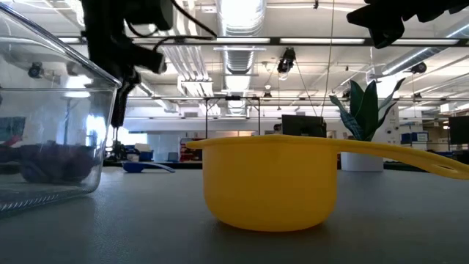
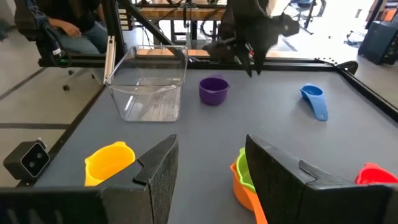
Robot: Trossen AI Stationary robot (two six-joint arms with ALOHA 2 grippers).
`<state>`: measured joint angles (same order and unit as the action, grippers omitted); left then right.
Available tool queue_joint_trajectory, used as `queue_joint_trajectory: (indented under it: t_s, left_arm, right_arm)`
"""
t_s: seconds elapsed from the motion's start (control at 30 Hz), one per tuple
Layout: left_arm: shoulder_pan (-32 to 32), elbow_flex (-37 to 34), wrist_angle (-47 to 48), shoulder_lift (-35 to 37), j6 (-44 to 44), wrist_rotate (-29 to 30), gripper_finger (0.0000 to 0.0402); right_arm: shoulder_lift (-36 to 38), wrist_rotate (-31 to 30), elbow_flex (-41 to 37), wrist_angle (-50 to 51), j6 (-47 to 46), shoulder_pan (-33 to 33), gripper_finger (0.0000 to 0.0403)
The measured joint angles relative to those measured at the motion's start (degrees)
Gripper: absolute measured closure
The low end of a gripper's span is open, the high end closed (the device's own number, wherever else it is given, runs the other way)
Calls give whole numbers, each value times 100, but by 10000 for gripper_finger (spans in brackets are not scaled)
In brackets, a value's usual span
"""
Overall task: Nest measuring cups in basket
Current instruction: Stack the violet measuring cup on top of the green measuring cup
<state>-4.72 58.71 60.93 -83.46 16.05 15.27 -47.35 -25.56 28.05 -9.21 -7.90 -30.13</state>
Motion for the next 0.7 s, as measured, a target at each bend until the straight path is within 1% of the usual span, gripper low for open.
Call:
queue_joint_trajectory:
  t_s: [0.07,0.13,0.17,0.27,0.37,0.5,0.57,0.7]
  left_arm:
    - [-48,-29,137,223,47,-132,303]
    - [-91,-126,266,462,324,-148,276]
    - [-104,-191,319,579,528,-169,263]
    - [-170,-432,242,933,1185,-474,226]
    - [-277,-762,194,1207,1892,-732,198]
    - [-398,-1288,82,1395,2682,-987,174]
    - [-452,-1563,-249,1400,2785,-1236,167]
    - [-453,-1881,-1025,1357,2800,-1520,162]
  right_arm:
    - [0,2,0,11,-22,0,227]
    - [0,2,0,44,-28,0,227]
    - [0,2,0,61,-32,0,227]
    - [0,2,0,88,-63,0,227]
    - [0,2,0,85,-116,0,227]
    - [0,2,0,85,-129,0,227]
    - [0,2,0,83,-127,0,227]
    - [0,1,0,83,-125,1,227]
